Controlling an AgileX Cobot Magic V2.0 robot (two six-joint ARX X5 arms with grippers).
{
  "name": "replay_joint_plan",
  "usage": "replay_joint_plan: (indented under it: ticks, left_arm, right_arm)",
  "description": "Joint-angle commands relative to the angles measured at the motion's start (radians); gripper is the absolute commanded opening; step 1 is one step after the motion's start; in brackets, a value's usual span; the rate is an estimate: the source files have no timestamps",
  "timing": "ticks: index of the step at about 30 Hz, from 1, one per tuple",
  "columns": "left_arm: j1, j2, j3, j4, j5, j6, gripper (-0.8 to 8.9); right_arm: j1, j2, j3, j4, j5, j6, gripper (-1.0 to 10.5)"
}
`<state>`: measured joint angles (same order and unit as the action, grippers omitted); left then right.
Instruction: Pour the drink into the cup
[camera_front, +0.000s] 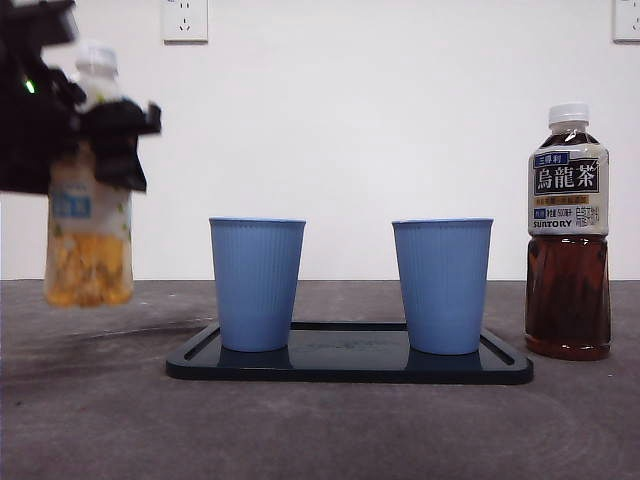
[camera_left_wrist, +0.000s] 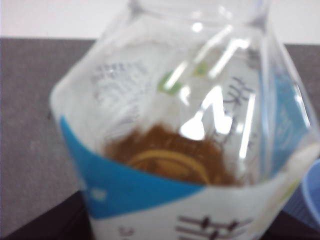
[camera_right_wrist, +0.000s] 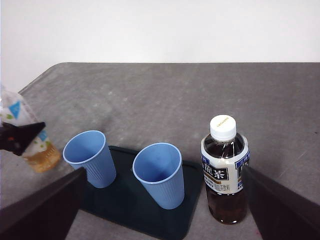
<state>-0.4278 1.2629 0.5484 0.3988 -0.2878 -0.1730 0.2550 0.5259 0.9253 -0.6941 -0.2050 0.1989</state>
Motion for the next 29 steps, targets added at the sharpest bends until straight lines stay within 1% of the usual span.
replay_joint_plan:
  ticks: [1, 7, 11, 15, 20, 29]
  left_arm:
    - [-0.003, 0.054, 0.014, 0.092, -0.002, -0.023, 2.45]
    - [-0.005, 0.148, 0.014, 0.180, 0.002, -0.027, 2.44]
    - [-0.006, 0.195, 0.014, 0.208, 0.002, -0.027, 2.44]
    - [-0.006, 0.222, 0.014, 0.209, 0.004, -0.021, 2.44]
    - [-0.009, 0.231, 0.014, 0.210, 0.045, -0.019, 2.44]
    - [-0.033, 0.229, 0.014, 0.200, 0.047, -0.019, 2.50]
  right_arm:
    - [0.004, 0.016, 0.019, 0.000, 0.004, 0.006, 4.9]
    - [0.004, 0.040, 0.019, -0.018, 0.003, 0.006, 4.9]
    - [0.004, 0.050, 0.019, -0.012, 0.003, 0.006, 4.9]
    - [0.004, 0.055, 0.019, -0.002, 0.004, 0.006, 4.9]
    - [0.004, 0.055, 0.019, 0.006, 0.004, 0.007, 4.9]
    - [0.004, 0.055, 0.019, 0.005, 0.003, 0.008, 4.9]
